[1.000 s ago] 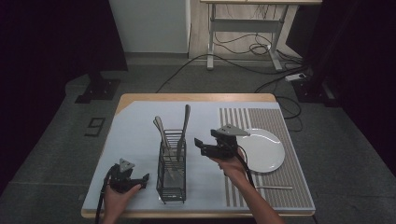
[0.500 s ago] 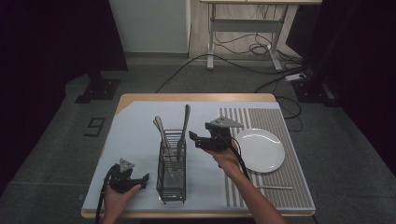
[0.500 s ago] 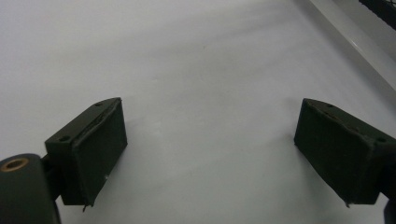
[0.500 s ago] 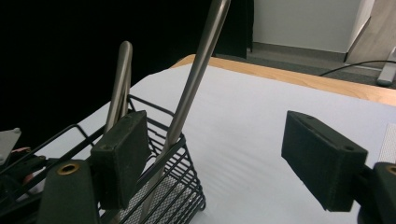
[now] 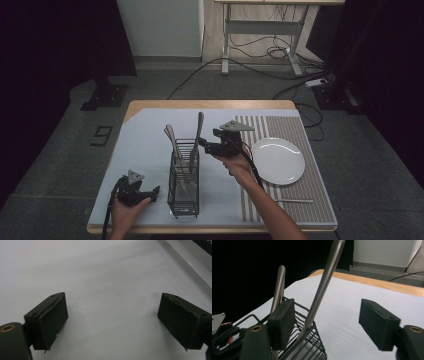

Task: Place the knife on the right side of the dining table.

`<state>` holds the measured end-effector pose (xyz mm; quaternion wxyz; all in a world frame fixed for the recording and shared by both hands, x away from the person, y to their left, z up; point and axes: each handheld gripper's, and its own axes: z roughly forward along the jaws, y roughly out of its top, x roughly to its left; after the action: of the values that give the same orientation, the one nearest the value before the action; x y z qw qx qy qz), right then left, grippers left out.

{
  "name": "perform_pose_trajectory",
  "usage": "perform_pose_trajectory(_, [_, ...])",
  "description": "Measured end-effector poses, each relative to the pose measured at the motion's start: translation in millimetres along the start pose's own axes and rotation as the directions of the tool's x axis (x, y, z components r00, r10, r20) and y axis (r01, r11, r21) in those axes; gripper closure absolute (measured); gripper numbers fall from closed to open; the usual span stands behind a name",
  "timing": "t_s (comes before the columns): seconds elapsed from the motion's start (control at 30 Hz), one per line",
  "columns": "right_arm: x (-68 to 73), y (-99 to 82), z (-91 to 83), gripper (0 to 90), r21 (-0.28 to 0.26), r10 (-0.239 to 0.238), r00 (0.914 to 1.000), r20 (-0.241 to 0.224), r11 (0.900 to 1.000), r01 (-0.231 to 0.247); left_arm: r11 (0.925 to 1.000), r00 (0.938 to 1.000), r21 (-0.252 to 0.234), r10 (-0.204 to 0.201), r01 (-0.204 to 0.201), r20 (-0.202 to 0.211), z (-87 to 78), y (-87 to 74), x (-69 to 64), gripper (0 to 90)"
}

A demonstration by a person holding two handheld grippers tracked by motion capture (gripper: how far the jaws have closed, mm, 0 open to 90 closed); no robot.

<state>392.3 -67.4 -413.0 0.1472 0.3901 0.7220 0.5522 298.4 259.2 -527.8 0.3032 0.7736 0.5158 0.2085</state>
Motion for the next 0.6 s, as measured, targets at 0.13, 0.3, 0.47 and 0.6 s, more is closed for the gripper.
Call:
perform_pose_trajectory(0.13, [1.7,4.3,6.3,35.7,-0.004,-0.013,0.9999,-0.003,0.9999,0.013,1.0,1.0,-0.001,0.0,0.0,0.0,0.1,0.0,0.0,8.9])
perform_pose_trajectory(0.3, [2.9,8.1,14.8,42.5,0.001,-0.015,0.9997,-0.02,0.9999,0.015,1.0,1.0,-0.001,0.0,0.0,0.0,0.1,0.0,0.0,8.9])
perform_pose_trajectory(0.47, [2.0,10.4,24.0,52.2,0.01,-0.015,0.9992,-0.038,0.9998,0.015,1.0,1.0,-0.001,0.0,0.0,0.0,0.1,0.0,0.0,8.9])
perform_pose_trajectory(0.6, [-1.4,13.0,30.7,61.4,0.026,0.0,0.9974,-0.072,0.9997,0.002,1.0,1.0,-0.001,0.0,0.0,0.0,0.1,0.0,0.0,8.9])
